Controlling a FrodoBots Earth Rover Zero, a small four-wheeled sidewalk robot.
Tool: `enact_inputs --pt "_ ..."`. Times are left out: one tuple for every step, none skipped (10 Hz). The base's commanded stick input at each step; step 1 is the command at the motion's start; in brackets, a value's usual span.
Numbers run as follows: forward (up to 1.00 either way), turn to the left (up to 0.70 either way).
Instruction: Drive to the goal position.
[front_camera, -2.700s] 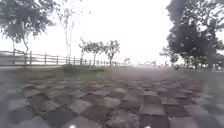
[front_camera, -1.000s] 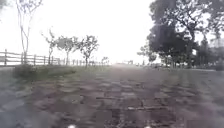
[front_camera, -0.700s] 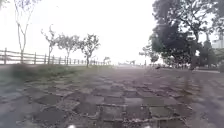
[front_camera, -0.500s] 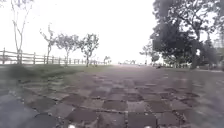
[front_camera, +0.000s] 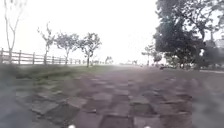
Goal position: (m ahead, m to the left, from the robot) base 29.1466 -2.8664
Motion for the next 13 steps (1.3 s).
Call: enact_inputs --pt "1.00 0.04" --pt "1.00 0.04" --pt "1.00 0.04" --pt "1.00 0.04" --pt "1.00 0.04" --pt "1.00 0.04" --pt "1.00 0.04" --pt "1.00 0.04" --pt "1.00 0.04" --pt "1.00 0.04" --pt "1.00 -0.02" --pt "1.00 -0.36" --pt "1.00 -0.36"
